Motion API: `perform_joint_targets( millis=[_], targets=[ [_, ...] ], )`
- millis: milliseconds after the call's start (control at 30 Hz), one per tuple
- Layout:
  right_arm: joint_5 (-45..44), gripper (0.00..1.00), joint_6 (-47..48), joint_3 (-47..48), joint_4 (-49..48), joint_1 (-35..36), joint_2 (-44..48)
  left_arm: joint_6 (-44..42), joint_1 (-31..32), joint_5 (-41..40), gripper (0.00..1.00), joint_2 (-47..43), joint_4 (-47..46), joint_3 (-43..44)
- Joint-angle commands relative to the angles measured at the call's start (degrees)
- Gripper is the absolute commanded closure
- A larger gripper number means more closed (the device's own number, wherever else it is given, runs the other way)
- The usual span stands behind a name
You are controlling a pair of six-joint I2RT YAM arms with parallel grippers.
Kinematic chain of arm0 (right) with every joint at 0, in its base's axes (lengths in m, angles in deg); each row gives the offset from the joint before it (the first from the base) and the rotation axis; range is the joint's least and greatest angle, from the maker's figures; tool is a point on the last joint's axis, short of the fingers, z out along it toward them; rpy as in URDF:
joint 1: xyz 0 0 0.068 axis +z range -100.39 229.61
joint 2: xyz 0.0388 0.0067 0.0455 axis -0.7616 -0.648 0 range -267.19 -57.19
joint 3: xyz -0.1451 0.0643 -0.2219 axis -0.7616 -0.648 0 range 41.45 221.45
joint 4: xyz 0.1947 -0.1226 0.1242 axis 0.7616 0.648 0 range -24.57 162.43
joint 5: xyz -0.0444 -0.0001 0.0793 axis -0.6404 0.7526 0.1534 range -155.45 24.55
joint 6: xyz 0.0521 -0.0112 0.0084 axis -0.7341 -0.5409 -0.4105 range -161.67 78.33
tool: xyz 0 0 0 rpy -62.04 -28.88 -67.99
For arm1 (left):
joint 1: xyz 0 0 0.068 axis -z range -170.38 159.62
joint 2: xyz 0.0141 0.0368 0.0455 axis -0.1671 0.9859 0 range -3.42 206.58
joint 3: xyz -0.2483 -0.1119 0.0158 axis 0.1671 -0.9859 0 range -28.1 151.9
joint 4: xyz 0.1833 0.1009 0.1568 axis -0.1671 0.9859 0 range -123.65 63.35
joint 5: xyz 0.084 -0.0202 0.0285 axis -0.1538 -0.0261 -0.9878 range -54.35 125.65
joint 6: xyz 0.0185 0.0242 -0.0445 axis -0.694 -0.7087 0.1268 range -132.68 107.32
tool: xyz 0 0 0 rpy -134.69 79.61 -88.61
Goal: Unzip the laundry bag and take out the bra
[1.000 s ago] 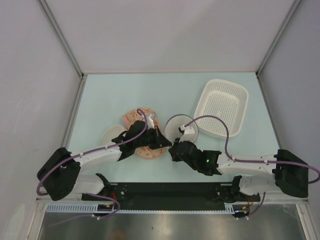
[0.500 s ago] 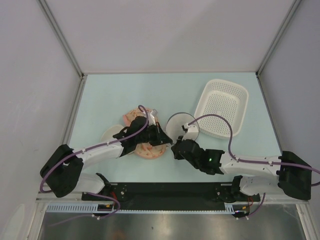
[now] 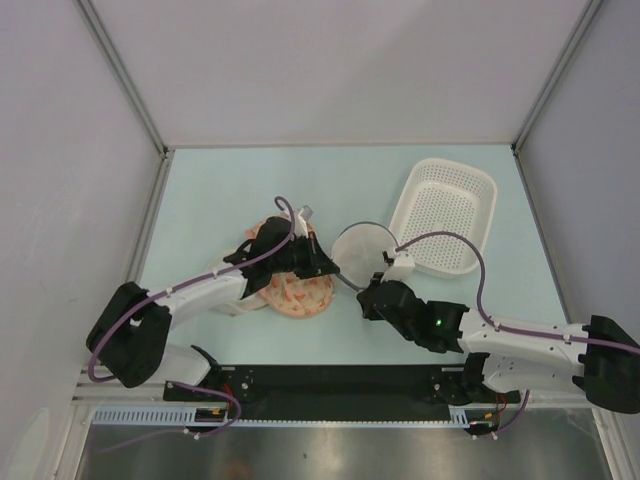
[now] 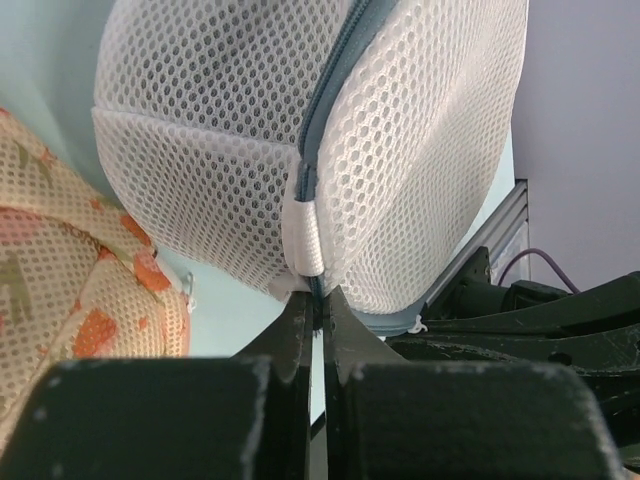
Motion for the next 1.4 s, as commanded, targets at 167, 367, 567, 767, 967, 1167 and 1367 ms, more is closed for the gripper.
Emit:
perform_joint_targets(
  millis=[167, 367, 567, 767, 967, 1167, 1367],
  targets=[
    [-1.01, 1.0, -0.72, -0.15, 1.47, -0.03, 1.43, -7.02, -2.43, -4.71, 1.0, 3.09, 2.31, 7.48],
    [1.54, 1.0, 0.52, 1.69, -3.72, -0.12, -2.52, -8.16, -2.34, -5.33, 0.46, 0.37, 2.75, 6.0],
    [3.47, 1.0, 1.66, 3.9, -7.58, -0.03, -7.8, -6.58, -1.9, -6.2, 0.31, -4.2, 2.93, 0.55],
    [4.79, 1.0, 3.77, 7.41, -10.66, -0.03, -12.02, -4.03, 1.08, -7.09, 0.32, -8.16, 2.05, -4.11],
    [6.02, 1.0, 4.82, 9.61, -12.16, -0.03, -14.57, -1.75, 3.37, -8.67, 0.33, -10.09, 1.96, -6.31],
    [7.07, 1.0, 5.09, 10.23, -13.3, -0.03, -15.62, 0.27, 3.64, -8.14, 0.38, -10.1, -0.94, -7.9],
    [7.34, 1.0, 5.0, 10.05, -13.04, 0.06, -15.62, 1.59, 3.72, -7.0, 0.55, -8.34, -3.31, -7.64]
  ],
)
